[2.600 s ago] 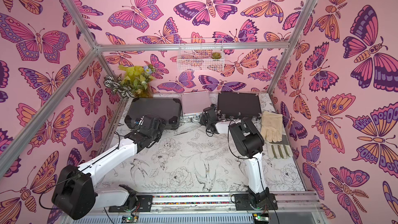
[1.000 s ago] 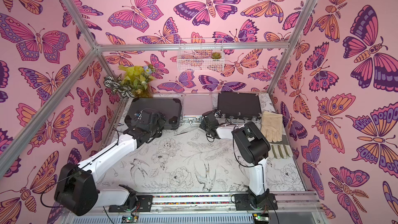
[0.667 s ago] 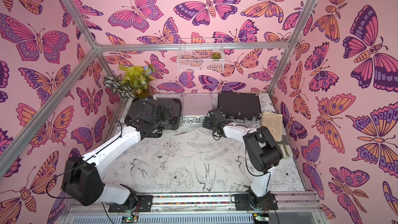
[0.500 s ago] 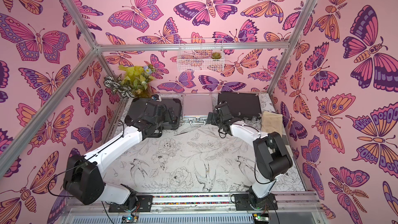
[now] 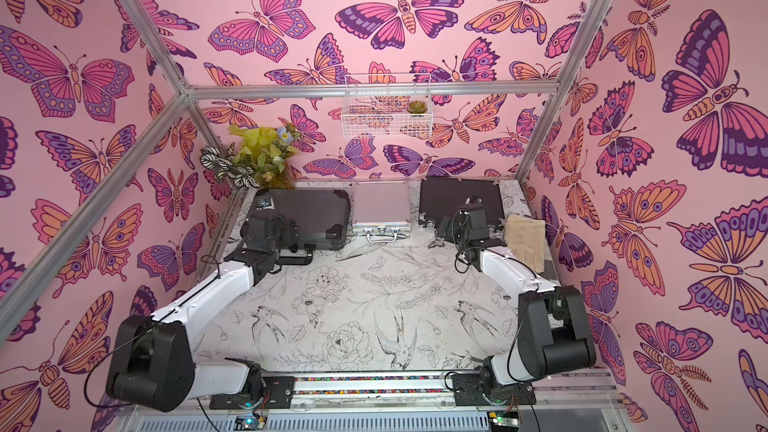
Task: Close the poker set cases
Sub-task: Adjust the poker set case at the center of the board, then reset both arms
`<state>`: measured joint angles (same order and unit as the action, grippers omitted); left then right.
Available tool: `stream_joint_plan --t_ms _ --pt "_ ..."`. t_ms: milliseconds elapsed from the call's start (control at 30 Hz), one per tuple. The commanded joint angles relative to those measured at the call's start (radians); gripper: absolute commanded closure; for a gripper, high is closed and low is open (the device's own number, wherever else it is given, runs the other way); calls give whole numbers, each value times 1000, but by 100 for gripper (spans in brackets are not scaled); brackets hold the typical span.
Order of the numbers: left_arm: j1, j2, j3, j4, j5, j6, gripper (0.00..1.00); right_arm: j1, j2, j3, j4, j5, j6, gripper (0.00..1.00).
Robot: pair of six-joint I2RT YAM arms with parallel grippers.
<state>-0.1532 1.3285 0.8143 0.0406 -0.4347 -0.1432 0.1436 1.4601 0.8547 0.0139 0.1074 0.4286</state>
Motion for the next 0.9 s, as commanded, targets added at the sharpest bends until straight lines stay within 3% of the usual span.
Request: stream_joint_plan --t_ms 0,167,467,667,767,867 --pt "67 -13 -73 36 46 56 1 -15 -27 -27 85 14 -42 1" --pt "135 21 -224 232 121 42 3 -19 -48 -74 150 48 -100 1" --pt "136 108 -338 546 238 118 0 -45 -96 -166 208 150 -194 1" --pt "136 226 -475 955 241 137 0 -72 -136 -254 320 160 -219 1" --pt "137 193 -466 866 234 121 0 -78 -158 -273 337 138 -257 1" --pt "134 224 -466 920 217 130 0 -78 -179 -308 378 167 -309 1"
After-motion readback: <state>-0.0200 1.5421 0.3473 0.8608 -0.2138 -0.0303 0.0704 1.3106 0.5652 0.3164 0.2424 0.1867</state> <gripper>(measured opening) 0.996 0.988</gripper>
